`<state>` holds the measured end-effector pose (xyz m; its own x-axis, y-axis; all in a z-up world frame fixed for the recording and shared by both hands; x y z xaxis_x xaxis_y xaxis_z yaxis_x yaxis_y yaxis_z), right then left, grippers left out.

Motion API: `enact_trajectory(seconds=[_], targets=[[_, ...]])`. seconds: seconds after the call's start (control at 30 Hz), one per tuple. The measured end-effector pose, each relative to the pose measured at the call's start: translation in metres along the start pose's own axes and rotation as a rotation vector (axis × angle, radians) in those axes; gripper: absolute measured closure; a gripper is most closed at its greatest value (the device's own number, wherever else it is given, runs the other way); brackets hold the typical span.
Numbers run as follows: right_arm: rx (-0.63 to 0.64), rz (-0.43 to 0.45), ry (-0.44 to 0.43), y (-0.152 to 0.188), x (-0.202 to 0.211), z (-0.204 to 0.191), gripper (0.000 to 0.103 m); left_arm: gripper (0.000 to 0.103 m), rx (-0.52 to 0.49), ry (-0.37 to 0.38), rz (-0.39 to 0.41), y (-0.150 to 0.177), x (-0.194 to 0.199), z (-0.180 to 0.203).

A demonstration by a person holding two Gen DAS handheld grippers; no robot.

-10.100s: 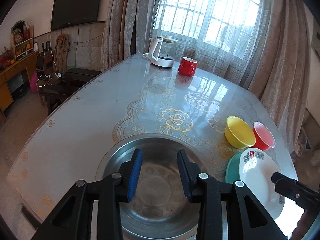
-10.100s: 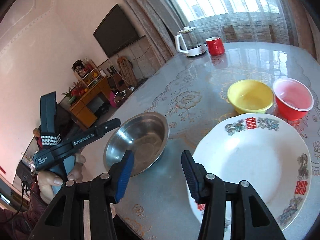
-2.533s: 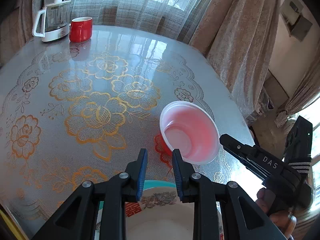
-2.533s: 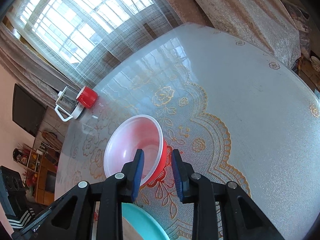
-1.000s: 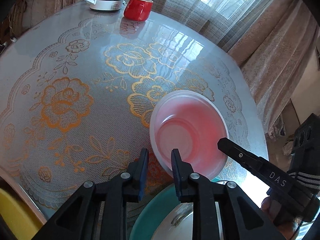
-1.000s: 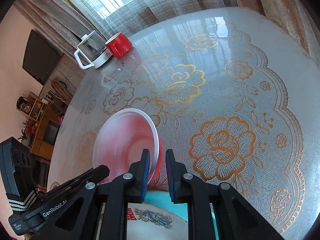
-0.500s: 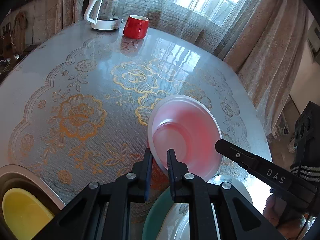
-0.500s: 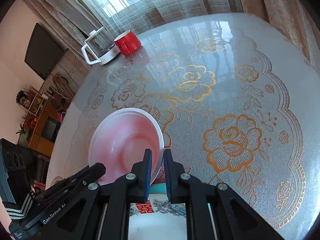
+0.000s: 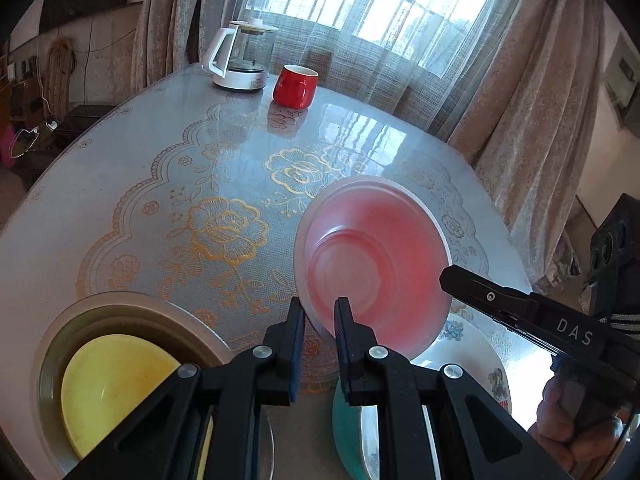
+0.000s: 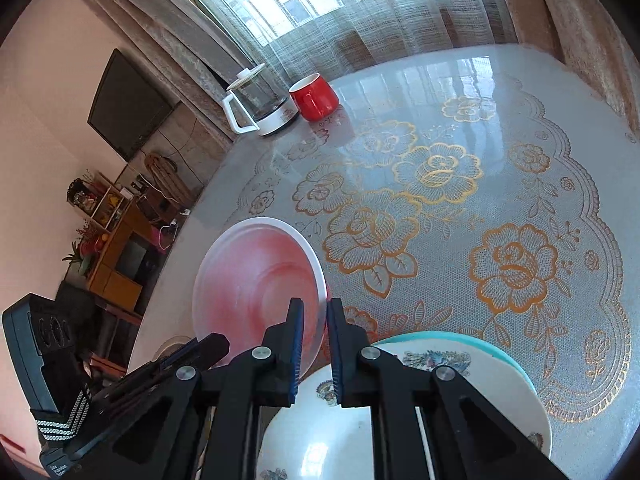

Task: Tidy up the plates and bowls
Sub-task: 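Lift the red bowl with the right tool, lower into the yellow bowl, open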

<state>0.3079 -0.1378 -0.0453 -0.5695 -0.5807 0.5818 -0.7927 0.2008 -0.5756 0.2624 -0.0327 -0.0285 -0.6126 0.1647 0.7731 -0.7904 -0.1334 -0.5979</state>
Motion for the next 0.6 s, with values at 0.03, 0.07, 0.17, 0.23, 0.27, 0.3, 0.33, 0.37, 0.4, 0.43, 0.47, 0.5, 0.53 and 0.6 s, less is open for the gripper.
enact_trajectory(seconds=[0.03,0.07,0.17,0.23,0.27,0.3,0.33,0.37,0.4,0.43,0.47,0.5,0.53,0.6], targets=[[0.003,0.005,-0.01,0.003,0.001,-0.006,0.091,0.088,0.001,-0.001,0.009,0.001,0.006,-0.004],[0.009,0.009,-0.02,0.006,0.002,-0.012,0.091,0.088,0.003,-0.001,0.017,0.003,0.011,-0.007],[0.026,0.011,-0.044,0.016,0.005,-0.028,0.091,0.088,0.018,0.007,0.028,0.012,0.024,-0.019],[0.038,0.011,-0.061,0.024,0.006,-0.038,0.091,0.088,0.027,0.01,0.033,0.018,0.031,-0.028],[0.043,0.008,-0.069,0.027,0.006,-0.042,0.091,0.088,0.031,0.008,0.034,0.022,0.034,-0.032],[0.046,0.003,-0.074,0.03,0.005,-0.046,0.091,0.088,0.036,0.007,0.035,0.026,0.038,-0.037],[0.052,-0.001,-0.079,0.035,0.004,-0.051,0.091,0.088,0.04,0.008,0.037,0.029,0.042,-0.041],[0.057,-0.003,-0.084,0.039,0.003,-0.056,0.091,0.088,0.047,0.007,0.039,0.032,0.045,-0.046],[0.062,-0.006,-0.091,0.042,0.003,-0.061,0.091,0.088,0.056,0.007,0.04,0.035,0.048,-0.05],[0.066,-0.01,-0.099,0.045,0.001,-0.065,0.091,0.088,0.064,0.01,0.041,0.038,0.051,-0.054],[0.07,-0.013,-0.105,0.047,0.0,-0.07,0.091,0.088,0.071,0.013,0.046,0.04,0.056,-0.059],[0.074,-0.016,-0.112,0.05,-0.002,-0.075,0.091,0.088,0.076,0.014,0.055,0.042,0.06,-0.064],[0.08,-0.019,-0.119,0.053,-0.003,-0.08,0.091,0.088,0.08,0.012,0.062,0.043,0.064,-0.069],[0.092,-0.028,-0.134,0.057,-0.006,-0.09,0.091,0.088,0.096,0.007,0.069,0.046,0.07,-0.079]])
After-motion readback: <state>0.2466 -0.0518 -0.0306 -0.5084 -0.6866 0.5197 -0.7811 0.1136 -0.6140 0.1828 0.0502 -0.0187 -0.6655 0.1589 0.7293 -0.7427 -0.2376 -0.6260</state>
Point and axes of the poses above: each gripper's, at about its wrist camera, not at the fingertips, and x roughly against the way its jaws point, z to its right, y to its underside, the point moved 10 cm from there along -x, roughly the way its jaws point, and after that the axes turned 8 degrees about -y, right-handed, at the moved point
